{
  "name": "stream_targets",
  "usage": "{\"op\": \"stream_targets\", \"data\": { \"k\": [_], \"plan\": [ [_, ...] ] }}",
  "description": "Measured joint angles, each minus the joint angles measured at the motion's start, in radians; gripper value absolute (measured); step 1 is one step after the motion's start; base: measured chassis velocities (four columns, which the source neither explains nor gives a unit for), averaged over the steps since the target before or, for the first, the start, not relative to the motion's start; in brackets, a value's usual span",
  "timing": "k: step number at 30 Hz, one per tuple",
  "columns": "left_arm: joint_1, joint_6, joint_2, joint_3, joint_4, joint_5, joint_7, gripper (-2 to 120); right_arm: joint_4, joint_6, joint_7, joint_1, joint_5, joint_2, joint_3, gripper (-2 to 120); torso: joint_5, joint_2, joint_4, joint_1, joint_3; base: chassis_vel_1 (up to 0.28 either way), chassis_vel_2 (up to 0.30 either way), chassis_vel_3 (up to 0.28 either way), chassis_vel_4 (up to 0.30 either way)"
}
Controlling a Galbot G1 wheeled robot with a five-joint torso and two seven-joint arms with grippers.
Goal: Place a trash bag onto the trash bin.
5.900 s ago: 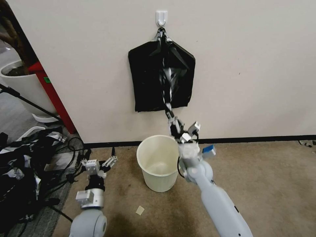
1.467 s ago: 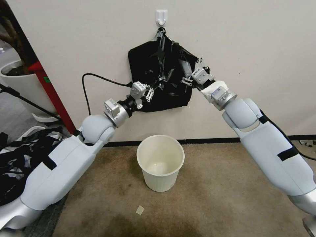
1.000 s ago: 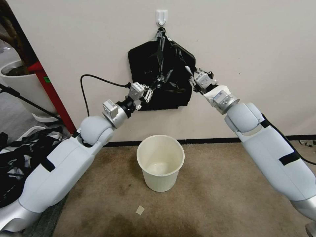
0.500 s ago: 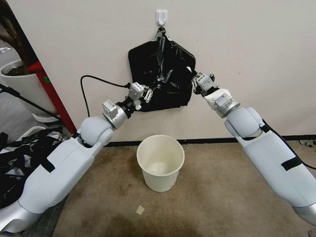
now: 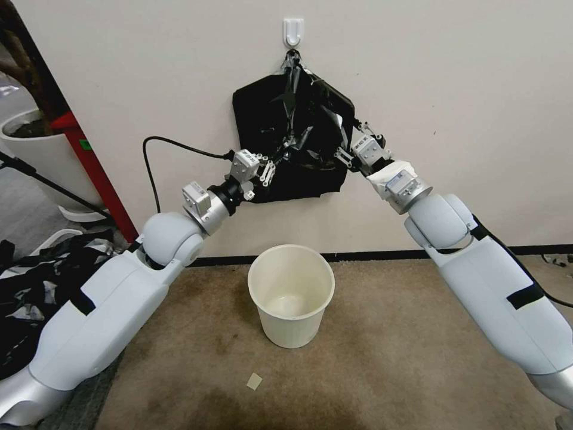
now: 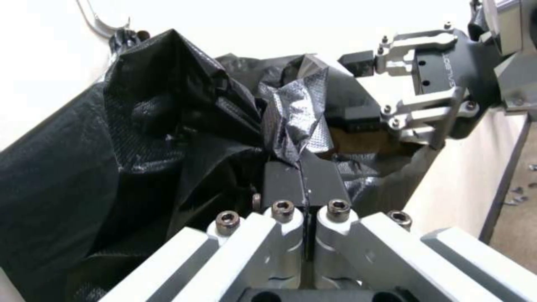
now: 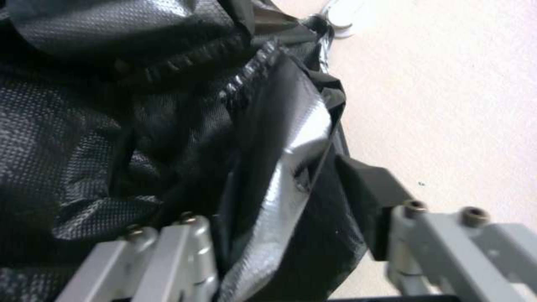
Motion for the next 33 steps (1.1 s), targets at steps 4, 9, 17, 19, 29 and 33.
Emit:
{"op": "stream_targets", "data": {
  "k": [4,9,17,19,29,33],
  "plan": [
    [0.002,0.000,0.000,0.000,-0.002,0.000,0.000,0,-0.003,-0.005,-0.004,0.008,-0.004,0.001,0.000,30,0.0000,0.000,0.0000,0.000,0.000,0.000,0.000,0.000,0.000],
    [0.004,0.000,0.000,-0.002,-0.003,0.000,-0.001,0,-0.004,-0.005,-0.011,0.011,-0.012,0.002,0.001,16,0.0000,0.000,0.0000,0.000,0.000,0.000,0.000,0.000,0.000],
    [0.052,0.000,-0.007,-0.020,-0.032,0.000,-0.037,0,0.042,-0.013,0.021,-0.086,0.049,-0.008,0.022,0,0.0002,0.000,0.0000,0.000,0.000,0.000,0.000,0.000,0.000],
    [0.099,0.001,-0.014,-0.046,-0.055,0.009,-0.058,0,0.080,-0.032,0.082,-0.150,0.125,-0.016,0.024,0,0.0002,0.000,-0.0002,0.000,0.000,0.000,0.000,0.000,0.000],
    [0.393,0.019,-0.058,-0.175,-0.204,0.074,-0.171,0,0.366,-0.204,0.400,-0.409,0.461,0.012,0.047,0,-0.0002,0.000,0.0002,0.000,0.000,0.000,0.000,0.000,0.000],
    [0.510,0.022,-0.084,-0.218,-0.255,0.080,-0.195,0,0.450,-0.231,0.470,-0.509,0.499,0.036,0.061,0,0.0001,0.000,0.0000,0.000,0.000,0.000,0.000,0.000,0.000]
  ]
}}
